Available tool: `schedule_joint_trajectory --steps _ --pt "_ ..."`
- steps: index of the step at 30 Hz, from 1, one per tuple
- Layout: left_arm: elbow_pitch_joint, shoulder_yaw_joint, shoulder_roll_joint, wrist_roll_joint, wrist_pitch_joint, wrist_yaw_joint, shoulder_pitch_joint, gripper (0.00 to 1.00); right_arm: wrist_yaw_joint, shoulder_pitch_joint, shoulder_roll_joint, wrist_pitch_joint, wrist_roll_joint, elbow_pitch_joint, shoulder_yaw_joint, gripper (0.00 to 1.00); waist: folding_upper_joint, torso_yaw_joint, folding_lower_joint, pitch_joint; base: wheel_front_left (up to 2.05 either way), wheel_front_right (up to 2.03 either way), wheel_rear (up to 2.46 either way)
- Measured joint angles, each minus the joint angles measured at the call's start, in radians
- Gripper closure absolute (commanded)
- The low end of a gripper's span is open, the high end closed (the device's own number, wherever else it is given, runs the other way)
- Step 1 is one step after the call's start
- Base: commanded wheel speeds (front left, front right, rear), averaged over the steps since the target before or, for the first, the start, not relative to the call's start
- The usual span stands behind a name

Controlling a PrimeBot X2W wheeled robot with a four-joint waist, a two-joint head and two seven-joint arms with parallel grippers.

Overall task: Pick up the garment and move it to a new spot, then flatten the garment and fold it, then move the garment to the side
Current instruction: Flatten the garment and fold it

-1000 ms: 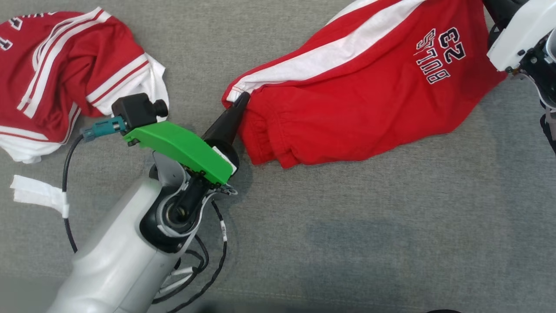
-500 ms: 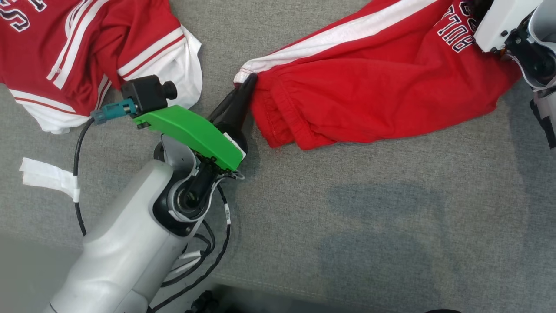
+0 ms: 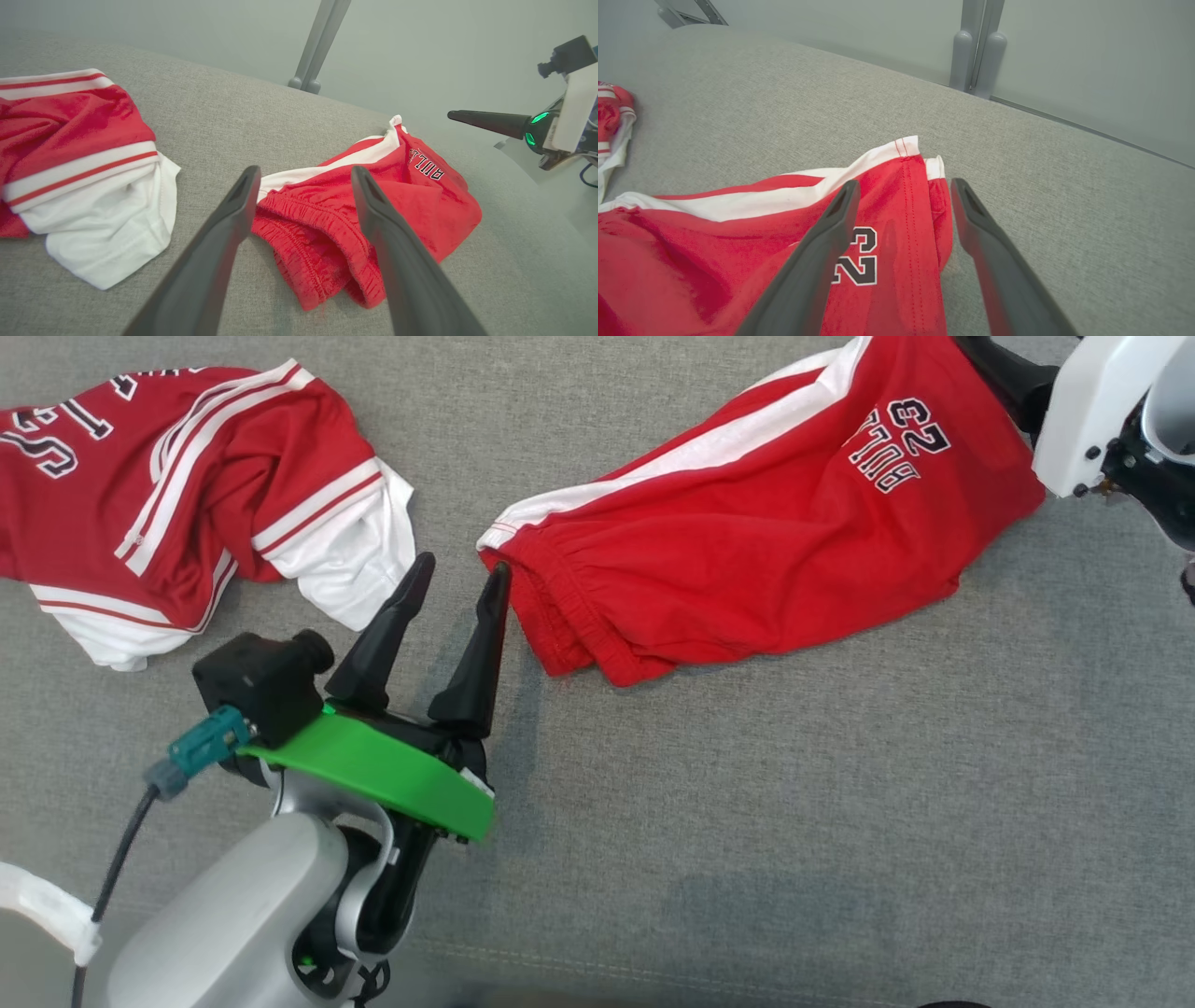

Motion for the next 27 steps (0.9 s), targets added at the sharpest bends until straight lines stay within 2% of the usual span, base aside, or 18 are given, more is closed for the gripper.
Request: schedule_joint_trajectory --steps 2,6,13,18,19,20,27 --pt "-0.024 -0.012 -0.006 0.032 -0.014 0.016 0.016 0.0 0.0 0.012 -0.02 0.016 -0.038 0.006 -0.007 0.0 0.0 -0.002 0.0 0.006 0.0 0.0 0.0" --pt "-0.024 -0.009 -0.019 0.061 -0.032 0.02 0.026 0.0 0.0 0.023 -0.018 0.018 -0.075 0.03 -0.025 0.0 0.0 0.004 0.0 0.018 0.0 0.0 0.0" --pt "0.04 0.059 -0.103 0.083 -0.051 -0.035 0.056 0.0 0.0 0.032 0.02 0.023 -0.14 0.118 -0.056 0.0 0.0 0.058 0.0 0.063 0.0 0.0 0.0" --pt "0.086 0.112 -0.145 0.103 -0.054 -0.072 0.078 0.0 -0.001 0.032 0.049 0.032 -0.105 0.137 -0.084 0.02 0.0 0.098 0.0 0.079 0.0 0.0 0.0" --pt "0.096 0.122 -0.151 0.106 -0.055 -0.079 0.083 0.0 -0.003 0.033 0.054 0.042 -0.093 0.141 -0.085 0.78 0.0 0.102 0.0 0.079 0.0 0.0 0.0" --pt "0.105 0.129 -0.156 0.111 -0.055 -0.085 0.089 0.0 -0.004 0.036 0.059 0.046 -0.082 0.141 -0.086 1.0 0.0 0.104 0.0 0.076 0.0 0.0 0.0" --pt "0.159 0.155 -0.155 0.166 -0.055 -0.134 0.137 0.0 0.0 0.115 0.081 0.073 0.024 0.128 -0.118 1.0 0.0 0.091 0.0 0.033 0.0 0.0 0.0"
